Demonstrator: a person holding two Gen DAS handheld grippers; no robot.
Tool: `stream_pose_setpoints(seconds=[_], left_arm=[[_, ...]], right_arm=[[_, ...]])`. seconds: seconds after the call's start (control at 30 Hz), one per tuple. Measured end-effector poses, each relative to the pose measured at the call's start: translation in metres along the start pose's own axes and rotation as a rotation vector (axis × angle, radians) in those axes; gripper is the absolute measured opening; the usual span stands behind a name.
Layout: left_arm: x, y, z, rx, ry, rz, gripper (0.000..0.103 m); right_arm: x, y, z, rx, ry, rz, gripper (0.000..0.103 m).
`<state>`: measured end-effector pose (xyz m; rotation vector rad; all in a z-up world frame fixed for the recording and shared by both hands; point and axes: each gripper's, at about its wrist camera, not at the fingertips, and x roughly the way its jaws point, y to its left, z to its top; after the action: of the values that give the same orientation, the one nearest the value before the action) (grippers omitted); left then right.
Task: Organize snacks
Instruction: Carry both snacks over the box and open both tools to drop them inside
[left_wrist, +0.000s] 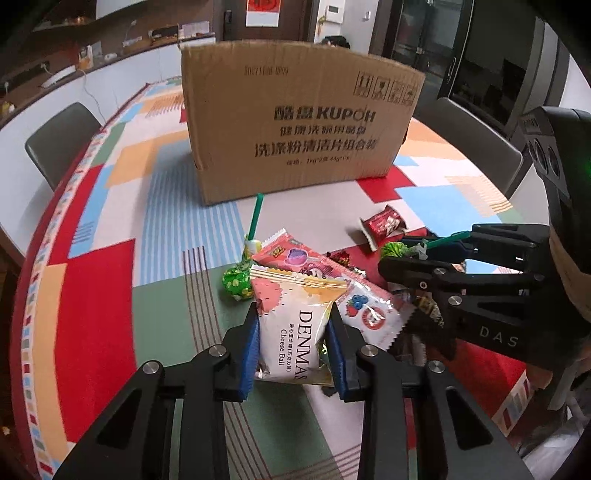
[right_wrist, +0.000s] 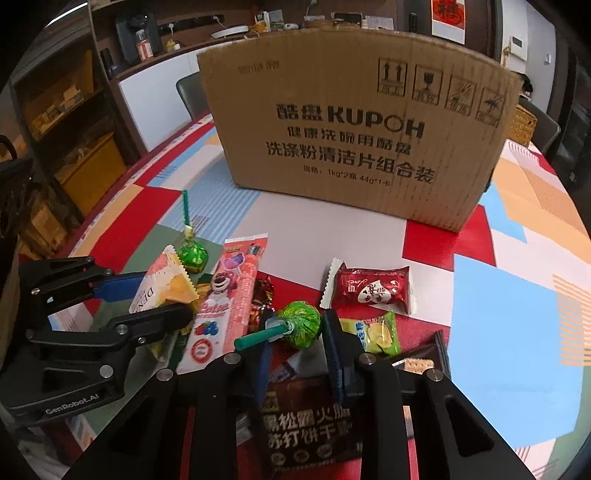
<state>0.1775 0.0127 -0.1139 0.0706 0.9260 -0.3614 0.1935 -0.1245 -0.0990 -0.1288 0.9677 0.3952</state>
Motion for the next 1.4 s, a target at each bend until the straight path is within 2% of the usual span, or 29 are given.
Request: stream_pose_setpoints(seconds=[0.27, 0.7, 1.07, 1.4], left_arm=[[-0.034, -0.007, 0.007, -0.033, -0.068, 0.008, 0.032], [-0.098, -0.024, 0.037, -0.010, -0.257, 0.074, 0.033], [-0.131, -0.030, 0.077, 0.034, -0.388, 0.115, 0.033], [-0.136, -0.015, 0.118, 0.037, -0.443, 0.147, 0.033]], right_arm=[[-0.037, 0.008, 0.000, -0.003, -0.073, -0.020, 0.027], [-0.100, 0.019, 0.010, -0.009, -0.229, -0.040, 0.027], [-0.150, 0.018, 0.042, -0.017, -0.412, -0.093, 0.027], [-0.172, 0.007, 0.086, 0.004, -0.523, -0.110, 0.027]])
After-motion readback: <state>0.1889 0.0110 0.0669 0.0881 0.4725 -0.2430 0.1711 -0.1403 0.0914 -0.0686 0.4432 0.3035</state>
